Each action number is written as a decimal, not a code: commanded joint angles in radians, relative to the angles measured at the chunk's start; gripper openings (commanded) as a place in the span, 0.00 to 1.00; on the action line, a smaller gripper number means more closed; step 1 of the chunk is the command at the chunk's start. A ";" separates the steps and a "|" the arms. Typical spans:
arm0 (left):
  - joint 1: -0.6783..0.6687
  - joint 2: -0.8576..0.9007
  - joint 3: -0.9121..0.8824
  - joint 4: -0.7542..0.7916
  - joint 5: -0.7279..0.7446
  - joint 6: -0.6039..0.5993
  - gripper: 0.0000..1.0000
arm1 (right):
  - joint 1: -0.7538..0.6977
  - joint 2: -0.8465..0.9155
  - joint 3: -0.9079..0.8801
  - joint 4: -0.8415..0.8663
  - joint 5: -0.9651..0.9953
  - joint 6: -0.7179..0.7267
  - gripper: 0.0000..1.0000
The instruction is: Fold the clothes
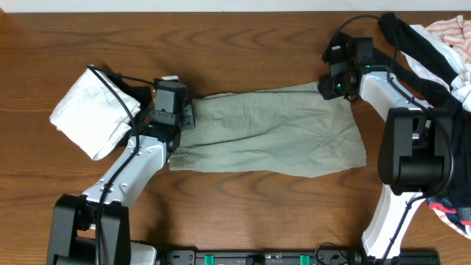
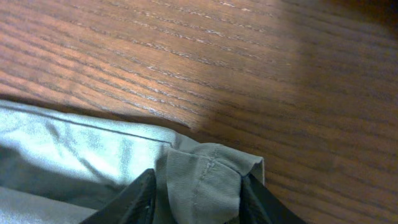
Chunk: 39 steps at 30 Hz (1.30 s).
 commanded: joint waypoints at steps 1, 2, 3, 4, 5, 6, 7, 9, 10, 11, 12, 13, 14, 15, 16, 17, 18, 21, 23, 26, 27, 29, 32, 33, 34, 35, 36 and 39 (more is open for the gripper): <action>0.004 0.008 0.007 0.000 -0.069 0.002 0.61 | 0.006 0.002 0.000 -0.007 -0.010 0.006 0.36; 0.005 0.014 0.007 0.000 -0.078 0.002 0.61 | 0.006 0.002 0.000 -0.008 -0.010 0.006 0.35; 0.008 0.021 0.007 0.000 -0.084 0.002 0.61 | 0.006 0.002 0.000 -0.010 -0.010 0.006 0.34; 0.012 0.028 0.007 0.002 -0.087 0.002 0.61 | 0.006 0.002 0.000 -0.011 -0.010 0.006 0.34; 0.018 0.036 0.007 0.005 -0.087 0.002 0.61 | 0.006 0.002 0.000 -0.012 -0.010 0.006 0.34; 0.025 0.045 0.007 0.013 -0.087 0.002 0.62 | 0.006 0.002 0.000 -0.013 -0.010 0.006 0.34; 0.032 0.054 0.007 0.023 -0.087 0.002 0.62 | 0.006 0.002 0.000 -0.014 -0.010 0.006 0.33; 0.047 0.068 0.007 0.049 -0.087 0.002 0.62 | 0.006 0.002 0.000 -0.014 -0.010 0.006 0.33; 0.054 0.074 0.007 0.063 -0.087 0.002 0.62 | 0.006 0.002 0.000 -0.014 -0.010 0.006 0.33; 0.061 0.079 0.007 0.078 -0.087 0.002 0.62 | 0.006 0.002 0.000 -0.015 -0.010 0.006 0.33; 0.067 0.083 0.007 0.093 -0.087 0.002 0.63 | 0.006 0.002 0.000 -0.016 -0.010 0.006 0.34; 0.072 0.085 0.007 0.108 -0.086 0.002 0.63 | 0.006 0.002 0.000 -0.017 -0.010 0.006 0.33; 0.077 0.088 0.007 0.121 -0.086 0.002 0.63 | 0.006 0.002 0.000 -0.018 -0.010 0.006 0.34; 0.081 0.090 0.007 0.133 -0.084 0.002 0.66 | 0.006 0.002 0.000 -0.020 -0.010 0.006 0.33; 0.082 0.092 0.007 0.143 -0.077 0.002 0.66 | 0.006 0.002 0.000 -0.021 -0.010 0.006 0.34; 0.082 0.097 0.007 0.150 -0.074 0.002 0.67 | 0.006 0.002 0.000 -0.022 -0.010 0.006 0.34; 0.082 0.101 0.007 0.154 -0.063 0.002 0.67 | 0.006 0.002 0.000 -0.023 -0.010 0.006 0.34; 0.082 0.127 0.007 0.154 -0.011 0.002 0.67 | 0.006 0.002 0.000 -0.022 -0.010 0.006 0.34; 0.082 0.151 0.007 0.158 0.005 0.002 0.67 | 0.006 0.002 0.000 -0.023 -0.010 0.006 0.34; 0.082 0.184 0.007 0.161 0.005 0.002 0.68 | 0.006 0.002 0.000 -0.029 -0.010 0.005 0.34; 0.082 0.191 0.007 0.162 0.005 0.002 0.68 | 0.006 0.002 0.000 -0.032 -0.010 0.005 0.34; 0.082 0.193 0.007 0.168 0.005 0.002 0.67 | 0.006 0.002 0.000 -0.036 -0.010 0.005 0.34; 0.082 0.193 0.007 0.188 0.005 0.002 0.64 | 0.006 0.002 0.000 -0.037 -0.010 0.005 0.31; 0.082 0.193 0.007 0.194 0.005 0.002 0.57 | 0.006 0.002 0.000 -0.037 -0.010 0.005 0.30; 0.082 0.193 0.007 0.196 0.005 0.002 0.47 | 0.006 0.002 0.000 -0.037 -0.010 0.006 0.28; 0.082 0.193 0.008 0.198 0.005 0.002 0.34 | 0.006 0.002 0.000 -0.037 -0.010 0.006 0.25; 0.082 0.193 0.008 0.198 0.005 0.002 0.19 | 0.006 0.002 0.000 -0.037 -0.009 0.006 0.24; 0.082 0.191 0.008 0.190 0.005 0.002 0.06 | 0.006 0.002 0.000 -0.037 0.002 0.017 0.15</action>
